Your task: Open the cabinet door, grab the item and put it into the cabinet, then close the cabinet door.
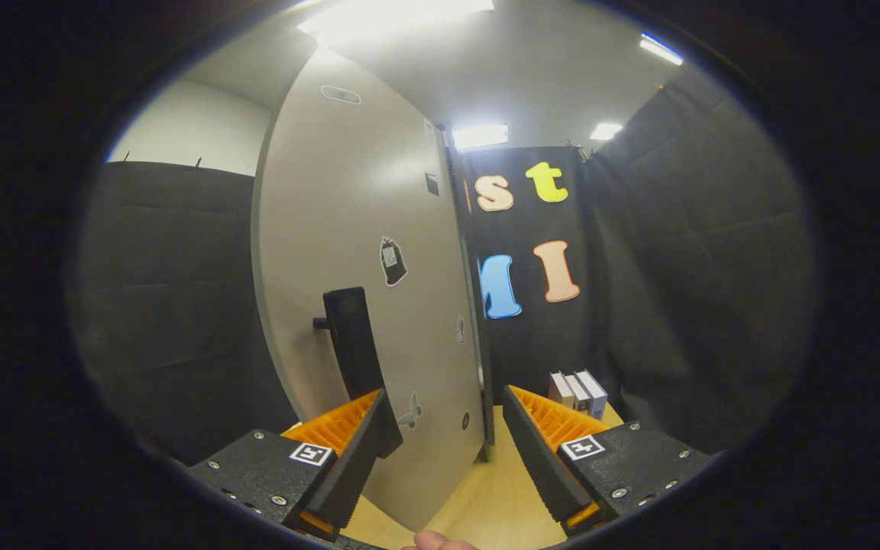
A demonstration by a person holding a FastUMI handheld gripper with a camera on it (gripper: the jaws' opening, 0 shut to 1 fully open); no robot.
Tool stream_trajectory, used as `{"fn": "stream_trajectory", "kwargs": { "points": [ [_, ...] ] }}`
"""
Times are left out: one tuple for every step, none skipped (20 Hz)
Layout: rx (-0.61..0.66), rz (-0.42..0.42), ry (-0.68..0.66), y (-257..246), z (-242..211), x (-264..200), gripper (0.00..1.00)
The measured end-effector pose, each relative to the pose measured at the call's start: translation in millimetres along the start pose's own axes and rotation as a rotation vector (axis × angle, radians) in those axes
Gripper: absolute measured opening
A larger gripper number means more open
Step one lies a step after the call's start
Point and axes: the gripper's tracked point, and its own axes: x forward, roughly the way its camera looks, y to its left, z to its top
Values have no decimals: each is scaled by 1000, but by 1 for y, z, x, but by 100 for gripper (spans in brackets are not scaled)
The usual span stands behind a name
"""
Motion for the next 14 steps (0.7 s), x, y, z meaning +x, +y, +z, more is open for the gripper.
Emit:
{"fn": "stream_trajectory", "kwargs": {
  "points": [
    [-2,-1,2,7,-1,2,93],
    [-3,-5,3,10,-3,5,93],
    [-3,-8,1,16,-3,9,93],
    [-3,-10,0,24,-4,13,93],
    [0,-12,0,36,-4,15,93],
    [5,-16,0,45,-5,17,93],
    [15,-23,-2,53,-7,21,93],
    [27,-32,-3,61,-8,24,93],
    [36,-40,-6,69,-10,29,93],
    [42,-49,-13,76,-10,33,93],
    [45,-57,-20,84,-10,39,93],
    [43,-62,-25,91,-10,44,93],
    [39,-64,-29,99,-11,50,93],
    [36,-63,-32,108,-11,57,93]
  ]
}}
